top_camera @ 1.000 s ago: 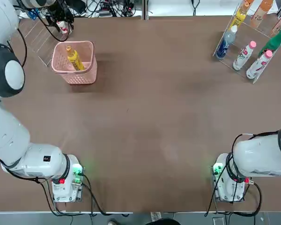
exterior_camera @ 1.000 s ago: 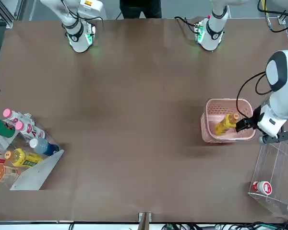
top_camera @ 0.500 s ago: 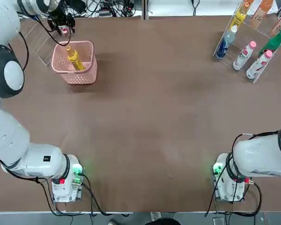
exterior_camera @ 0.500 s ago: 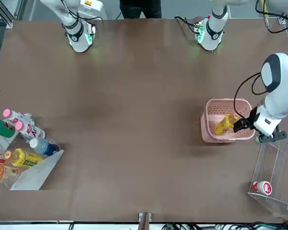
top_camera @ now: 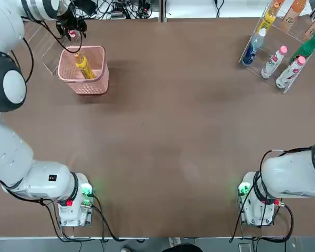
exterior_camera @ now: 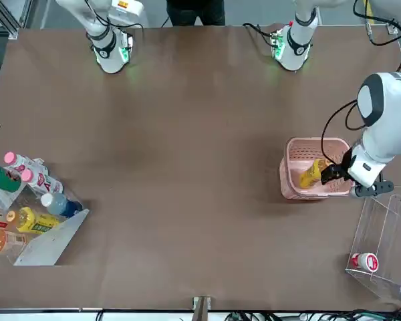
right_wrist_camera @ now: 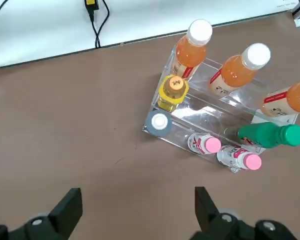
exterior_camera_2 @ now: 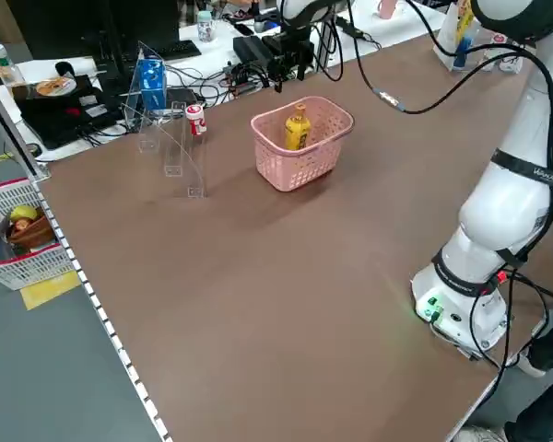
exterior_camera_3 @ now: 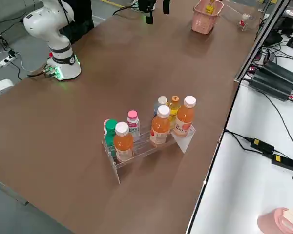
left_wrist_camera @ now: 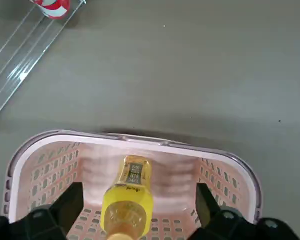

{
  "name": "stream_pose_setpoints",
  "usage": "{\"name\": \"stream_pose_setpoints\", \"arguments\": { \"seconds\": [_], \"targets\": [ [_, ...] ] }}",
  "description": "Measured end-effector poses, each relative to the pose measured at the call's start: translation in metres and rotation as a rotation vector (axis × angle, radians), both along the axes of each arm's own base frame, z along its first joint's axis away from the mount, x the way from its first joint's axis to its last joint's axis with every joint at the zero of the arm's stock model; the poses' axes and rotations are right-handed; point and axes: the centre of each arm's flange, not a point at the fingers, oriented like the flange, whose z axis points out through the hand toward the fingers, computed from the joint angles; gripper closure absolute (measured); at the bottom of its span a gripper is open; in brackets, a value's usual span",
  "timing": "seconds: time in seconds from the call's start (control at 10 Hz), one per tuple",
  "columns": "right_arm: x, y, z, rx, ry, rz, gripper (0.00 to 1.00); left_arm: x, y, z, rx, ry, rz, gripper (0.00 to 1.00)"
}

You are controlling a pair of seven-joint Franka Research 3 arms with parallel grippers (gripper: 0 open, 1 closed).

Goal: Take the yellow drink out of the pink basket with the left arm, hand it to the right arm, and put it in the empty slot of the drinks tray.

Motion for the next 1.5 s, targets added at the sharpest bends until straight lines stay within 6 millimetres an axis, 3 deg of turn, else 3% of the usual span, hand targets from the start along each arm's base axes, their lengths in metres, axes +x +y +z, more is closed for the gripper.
{"name": "stream_pose_setpoints", "arguments": {
  "seconds": [0.5,0.9,1.5],
  "targets": [
    [0.0,0.0,0.0,0.0,0.0,0.0,0.01,-0.004,0.0,-0.01,0.003,0.001,0.012,0.01],
    [0.0,0.0,0.0,0.0,0.0,0.0,0.01,-0.024,-0.009,-0.039,-0.002,-0.015,0.04,0.01],
    [0.0,0.0,0.0,0.0,0.0,0.0,0.01,-0.054,-0.006,-0.031,0.0,-0.007,0.043,0.01]
  ]
}}
